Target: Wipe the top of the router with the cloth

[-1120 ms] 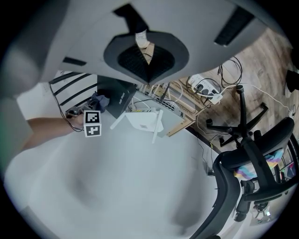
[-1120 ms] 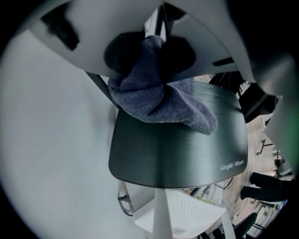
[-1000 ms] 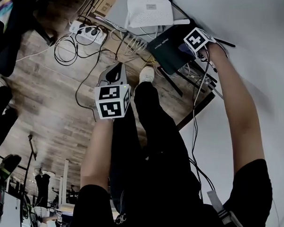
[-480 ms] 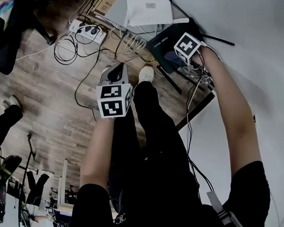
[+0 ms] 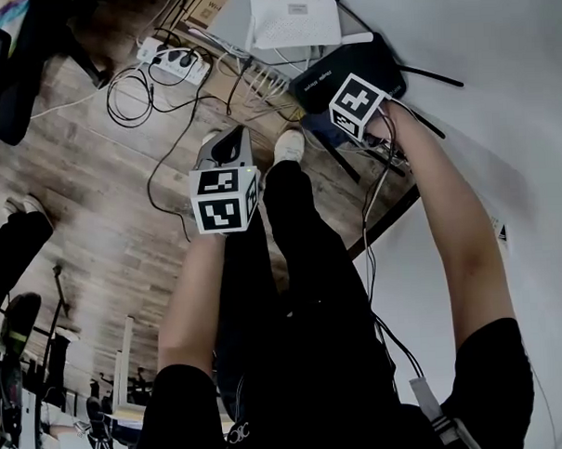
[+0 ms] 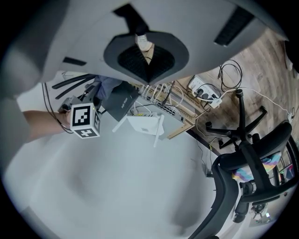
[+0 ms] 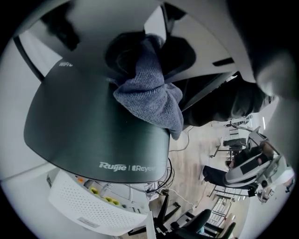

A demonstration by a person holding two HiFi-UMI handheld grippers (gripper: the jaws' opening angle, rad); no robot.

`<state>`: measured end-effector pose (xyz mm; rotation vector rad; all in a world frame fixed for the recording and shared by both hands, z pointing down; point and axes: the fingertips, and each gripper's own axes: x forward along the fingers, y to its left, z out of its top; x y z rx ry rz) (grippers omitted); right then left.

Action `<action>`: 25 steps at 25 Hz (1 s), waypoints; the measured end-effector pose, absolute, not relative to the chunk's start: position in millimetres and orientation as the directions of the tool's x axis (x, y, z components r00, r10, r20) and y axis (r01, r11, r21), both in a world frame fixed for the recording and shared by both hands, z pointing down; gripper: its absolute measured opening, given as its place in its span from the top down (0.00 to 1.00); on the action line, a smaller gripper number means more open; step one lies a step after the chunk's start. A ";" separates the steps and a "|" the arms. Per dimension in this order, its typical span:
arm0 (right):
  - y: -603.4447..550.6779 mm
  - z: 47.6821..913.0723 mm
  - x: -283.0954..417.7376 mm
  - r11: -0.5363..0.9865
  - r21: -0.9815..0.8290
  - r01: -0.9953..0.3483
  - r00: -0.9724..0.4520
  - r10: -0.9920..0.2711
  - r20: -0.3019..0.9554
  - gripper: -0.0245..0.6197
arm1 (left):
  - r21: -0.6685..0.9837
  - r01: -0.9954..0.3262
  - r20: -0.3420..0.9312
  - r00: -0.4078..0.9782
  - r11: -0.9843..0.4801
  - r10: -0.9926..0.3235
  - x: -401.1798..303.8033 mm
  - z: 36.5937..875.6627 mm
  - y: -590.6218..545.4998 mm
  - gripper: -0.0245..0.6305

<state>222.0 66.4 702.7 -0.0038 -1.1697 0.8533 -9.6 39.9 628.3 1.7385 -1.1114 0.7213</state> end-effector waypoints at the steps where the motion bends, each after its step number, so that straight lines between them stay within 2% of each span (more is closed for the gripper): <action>1: 67.5 703.0 220.5 0.694 -0.424 -0.581 0.117 0.587 0.801 0.87 | 0.385 -0.908 0.830 0.420 -0.166 -0.368 -10.5 628.6 40.9 0.96; 7: 54.3 706.9 223.8 0.650 -0.420 -0.633 0.048 0.575 0.817 0.87 | 0.387 -0.910 0.835 0.414 -0.148 -0.363 -16.3 633.3 47.4 0.96; 13: 12.7 713.1 239.4 0.579 -0.332 -0.744 -0.026 0.472 0.881 0.87 | 0.379 -0.913 0.845 0.408 -0.152 -0.345 -14.6 643.5 57.3 0.96; 20: -28.9 712.7 270.8 0.636 -0.178 -0.751 0.050 0.323 0.945 0.87 | 0.376 -0.913 0.844 0.409 -0.160 -0.347 -8.8 640.9 52.9 0.96; 25: -57.1 716.4 295.3 0.609 -0.074 -0.789 0.071 0.210 0.975 0.87 | 0.376 -0.910 0.842 0.414 -0.173 -0.346 0.4 639.0 51.1 0.96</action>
